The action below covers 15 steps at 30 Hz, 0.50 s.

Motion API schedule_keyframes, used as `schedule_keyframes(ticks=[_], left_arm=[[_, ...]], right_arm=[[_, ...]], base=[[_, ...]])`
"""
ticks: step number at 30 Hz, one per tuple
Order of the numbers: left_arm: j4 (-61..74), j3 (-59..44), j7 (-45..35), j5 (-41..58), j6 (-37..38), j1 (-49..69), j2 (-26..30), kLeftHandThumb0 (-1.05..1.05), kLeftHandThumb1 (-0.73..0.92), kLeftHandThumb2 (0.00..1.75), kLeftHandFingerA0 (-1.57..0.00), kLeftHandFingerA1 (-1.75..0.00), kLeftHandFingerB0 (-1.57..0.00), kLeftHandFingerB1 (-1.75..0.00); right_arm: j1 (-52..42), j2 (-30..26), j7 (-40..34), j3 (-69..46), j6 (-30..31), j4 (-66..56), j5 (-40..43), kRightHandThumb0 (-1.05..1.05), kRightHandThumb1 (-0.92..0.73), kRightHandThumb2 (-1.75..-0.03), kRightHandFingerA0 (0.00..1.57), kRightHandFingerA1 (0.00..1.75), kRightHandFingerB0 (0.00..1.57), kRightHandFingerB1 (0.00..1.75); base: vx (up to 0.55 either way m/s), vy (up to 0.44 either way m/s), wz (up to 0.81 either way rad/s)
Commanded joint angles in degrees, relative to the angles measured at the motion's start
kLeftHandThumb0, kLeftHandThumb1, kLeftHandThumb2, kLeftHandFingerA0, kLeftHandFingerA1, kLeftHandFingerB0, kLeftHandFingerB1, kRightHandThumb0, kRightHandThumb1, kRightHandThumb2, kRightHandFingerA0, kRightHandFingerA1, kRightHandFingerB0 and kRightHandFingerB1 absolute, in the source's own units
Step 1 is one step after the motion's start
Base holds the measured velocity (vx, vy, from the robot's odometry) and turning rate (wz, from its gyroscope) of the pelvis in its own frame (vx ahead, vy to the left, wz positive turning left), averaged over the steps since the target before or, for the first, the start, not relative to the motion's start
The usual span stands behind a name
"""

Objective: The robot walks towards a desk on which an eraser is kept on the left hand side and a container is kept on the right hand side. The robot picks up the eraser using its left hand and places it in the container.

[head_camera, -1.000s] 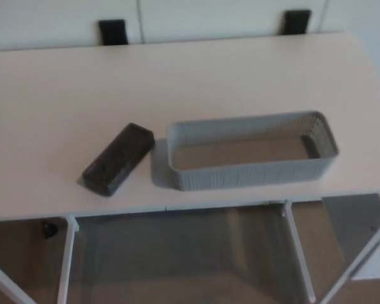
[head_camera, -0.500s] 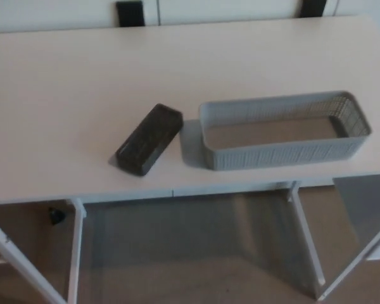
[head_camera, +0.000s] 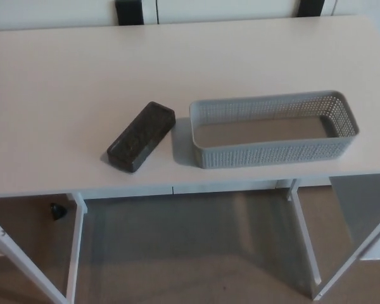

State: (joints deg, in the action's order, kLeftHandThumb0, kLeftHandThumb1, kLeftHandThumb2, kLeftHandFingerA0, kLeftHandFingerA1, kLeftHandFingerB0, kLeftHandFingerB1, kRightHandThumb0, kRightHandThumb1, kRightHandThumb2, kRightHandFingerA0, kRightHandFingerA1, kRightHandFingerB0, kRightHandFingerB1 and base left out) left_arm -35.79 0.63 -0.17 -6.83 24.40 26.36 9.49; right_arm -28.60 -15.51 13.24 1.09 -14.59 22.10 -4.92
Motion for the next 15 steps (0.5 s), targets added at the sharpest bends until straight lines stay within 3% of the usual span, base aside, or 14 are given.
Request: schedule_keyframes(ticks=[1, 3, 4, 5, 6, 7, 8, 12, 15], left_arm=[[-0.29, 0.69, 1.48, -2.17, 2.06, 0.81, 1.04, -0.43, 0.66, 0.60, -0.48, -0.35, -0.37, -0.33], [0.44, 2.85, 1.94, -5.27, 6.68, 1.99, 2.62, -0.52, 0.65, 0.60, -0.41, -0.34, -0.32, -0.32], [2.28, 4.79, 1.78, -7.63, 9.27, 2.68, 4.02, -0.60, 0.54, 0.81, -0.29, -0.44, -0.22, -0.42], [6.14, 6.80, 0.28, -9.49, 11.32, 3.90, 5.78, -0.57, 0.67, 0.60, -0.34, -0.31, -0.26, -0.30], [9.53, 8.00, -1.44, -9.81, 11.91, 4.85, 6.99, -0.57, 0.67, 0.60, -0.34, -0.31, -0.26, -0.30], [17.52, 10.16, -5.83, -9.46, 12.67, 6.60, 9.50, -0.65, 0.54, 0.82, -0.25, -0.43, -0.20, -0.42], [23.75, 11.46, -8.73, -8.97, 12.39, 7.77, 11.43, -0.61, 0.66, 0.60, -0.31, -0.31, -0.24, -0.31], [46.86, 17.00, -19.54, -0.78, 14.11, 9.80, 20.16, -0.62, 0.64, 0.60, -0.35, -0.32, -0.28, -0.30], [65.39, 17.92, -24.33, 6.51, 8.12, 10.46, 26.76, -0.68, 0.67, 0.61, -0.35, -0.35, -0.29, -0.30]], right_arm=[[-0.66, -0.88, 0.14, -0.15, -0.69, -0.61, -0.08, -0.39, -0.48, -0.53, 0.68, 0.53, 0.53, 0.45], [-0.97, -0.92, 0.43, -0.16, -0.44, -0.87, 0.14, -0.37, -0.48, -0.54, 0.68, 0.53, 0.53, 0.45], [-0.95, -1.05, 0.52, -0.19, -0.21, -1.07, 0.13, -0.37, -0.49, -0.54, 0.68, 0.53, 0.52, 0.45], [-0.95, -1.19, 0.51, -0.13, 0.39, -1.55, -0.07, -0.38, -0.49, -0.54, 0.68, 0.52, 0.52, 0.45], [-0.94, -1.18, 0.40, -0.07, 0.74, -1.98, -0.22, -0.38, -0.49, -0.54, 0.68, 0.52, 0.52, 0.45], [-0.49, -1.01, 0.20, -0.06, 0.83, -1.72, -0.27, -0.37, -0.48, -0.54, 0.68, 0.53, 0.53, 0.45], [-0.04, -0.92, 0.11, -0.01, 0.69, -1.14, -0.34, -0.38, -0.48, -0.54, 0.69, 0.53, 0.53, 0.45], [0.57, -1.02, -0.13, 0.11, -0.74, 0.18, -0.66, -0.41, -0.47, -0.54, 0.71, 0.53, 0.54, 0.46], [-0.05, -1.18, 0.27, 0.02, -0.29, -0.97, -0.32, -0.37, -0.48, -0.54, 0.69, 0.53, 0.53, 0.45]], base=[[0.00, 0.000, 0.00], [0.00, 0.000, 0.00], [0.00, 0.000, 0.00], [0.00, 0.000, 0.00], [0.00, 0.000, 0.00], [0.00, 0.000, 0.00], [0.00, 0.000, 0.00], [0.00, 0.000, 0.00], [0.00, 0.000, 0.00]])
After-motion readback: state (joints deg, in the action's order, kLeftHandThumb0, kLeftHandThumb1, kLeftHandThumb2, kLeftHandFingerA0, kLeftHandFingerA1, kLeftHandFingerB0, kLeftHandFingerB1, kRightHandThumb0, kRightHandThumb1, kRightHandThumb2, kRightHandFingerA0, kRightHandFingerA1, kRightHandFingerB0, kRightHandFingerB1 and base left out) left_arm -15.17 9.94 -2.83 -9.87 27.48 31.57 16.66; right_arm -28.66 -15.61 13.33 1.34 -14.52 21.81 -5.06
